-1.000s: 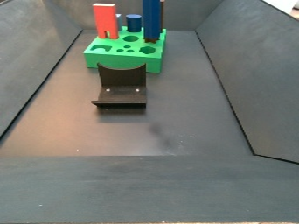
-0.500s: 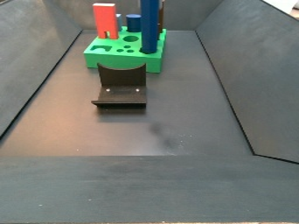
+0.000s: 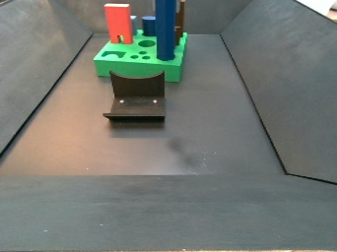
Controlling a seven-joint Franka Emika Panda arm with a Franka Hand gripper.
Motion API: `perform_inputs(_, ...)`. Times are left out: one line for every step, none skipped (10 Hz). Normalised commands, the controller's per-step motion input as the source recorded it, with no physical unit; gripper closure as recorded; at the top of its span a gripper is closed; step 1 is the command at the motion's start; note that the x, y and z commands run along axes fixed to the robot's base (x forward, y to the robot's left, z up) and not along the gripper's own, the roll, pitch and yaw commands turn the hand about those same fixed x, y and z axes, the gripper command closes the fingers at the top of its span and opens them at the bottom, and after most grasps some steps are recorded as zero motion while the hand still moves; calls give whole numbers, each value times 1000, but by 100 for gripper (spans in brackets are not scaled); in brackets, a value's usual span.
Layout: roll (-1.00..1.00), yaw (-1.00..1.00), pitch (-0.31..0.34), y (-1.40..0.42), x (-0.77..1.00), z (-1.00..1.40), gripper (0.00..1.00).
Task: Pick up the hexagon object. Move up. Place the hexagon object on the fixture. Regrasp the hexagon object. Move to above the board. Insert the hexagon object.
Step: Insert the hexagon object.
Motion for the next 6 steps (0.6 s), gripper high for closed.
perform_inputs(-30,-391,-140,-129,214,-426,100)
perform_inputs(56,-289,-131,-94,83,-834,100)
perform_inputs(90,-143,-59,0,0,-1000,100)
perform_inputs(149,-71,-1,0,0,-980,100)
perform_inputs(0,0,-4,0,0,0,100)
perform_inputs(0,0,0,0,0,0,100)
